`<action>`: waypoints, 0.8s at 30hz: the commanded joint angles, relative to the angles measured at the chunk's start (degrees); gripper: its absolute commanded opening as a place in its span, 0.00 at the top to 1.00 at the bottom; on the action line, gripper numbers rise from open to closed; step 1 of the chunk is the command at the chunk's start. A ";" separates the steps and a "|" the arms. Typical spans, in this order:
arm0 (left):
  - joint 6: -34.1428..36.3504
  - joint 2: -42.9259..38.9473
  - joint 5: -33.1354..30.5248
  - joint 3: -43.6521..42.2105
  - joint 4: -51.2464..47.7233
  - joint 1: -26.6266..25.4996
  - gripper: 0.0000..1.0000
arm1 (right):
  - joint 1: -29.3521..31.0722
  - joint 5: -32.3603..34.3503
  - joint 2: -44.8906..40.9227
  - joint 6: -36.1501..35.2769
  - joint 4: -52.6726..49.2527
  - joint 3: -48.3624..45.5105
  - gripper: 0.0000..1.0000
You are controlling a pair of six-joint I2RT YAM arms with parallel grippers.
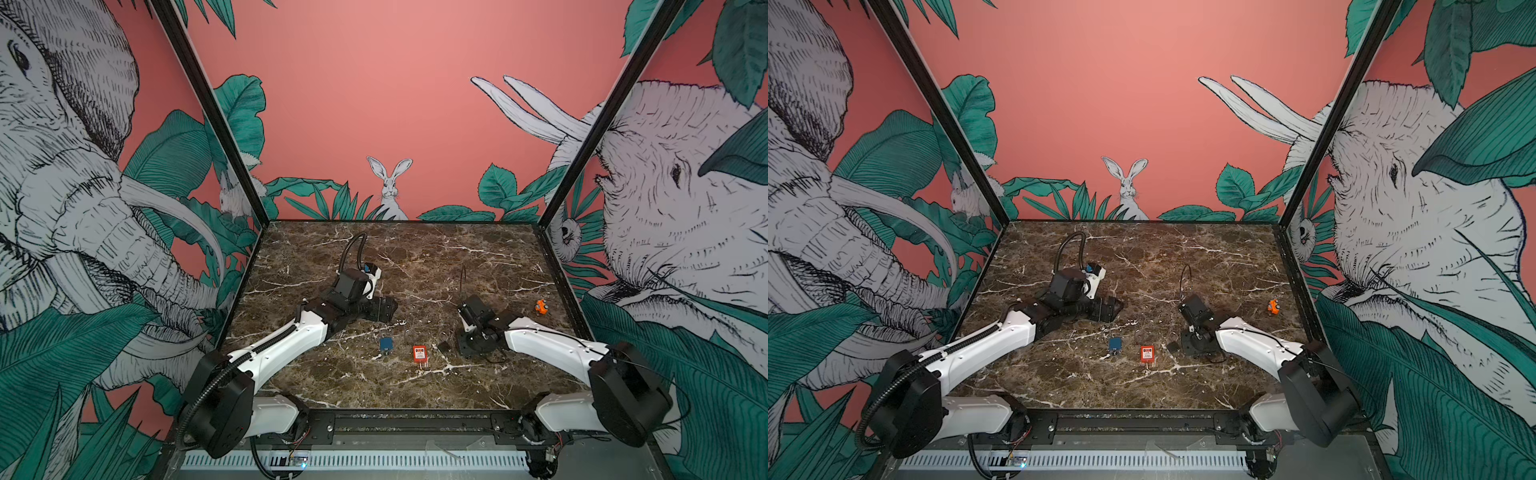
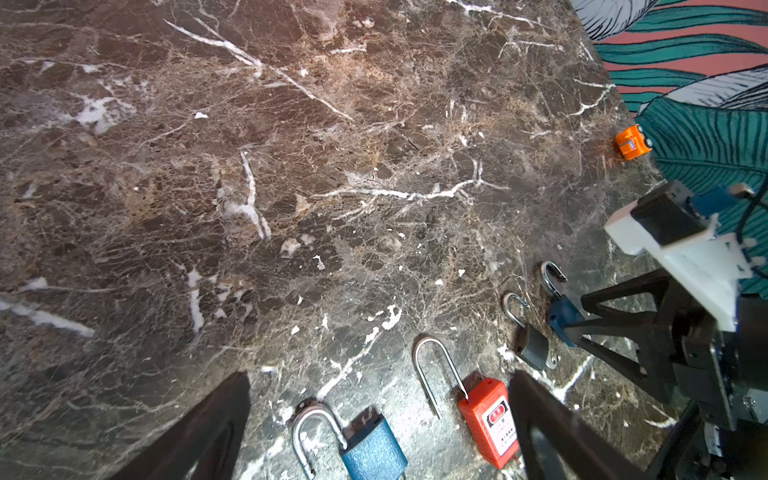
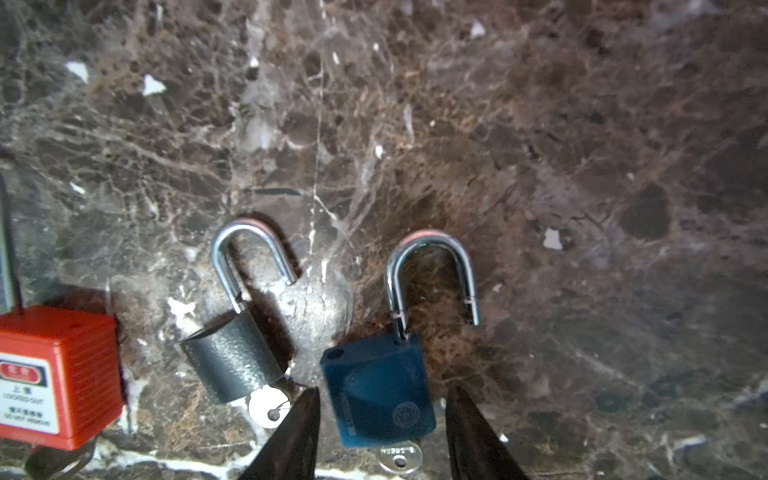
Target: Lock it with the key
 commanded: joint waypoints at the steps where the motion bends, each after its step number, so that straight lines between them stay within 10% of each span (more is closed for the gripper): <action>1: -0.27 -1.48 0.57 0.78 1.03 -0.29 0.02 | 1.15 2.42 1.15 -0.62 -1.72 1.23 0.50; 24: -0.53 0.84 1.22 1.09 2.15 -1.38 0.03 | 1.71 4.32 4.86 -0.07 0.47 -1.22 0.53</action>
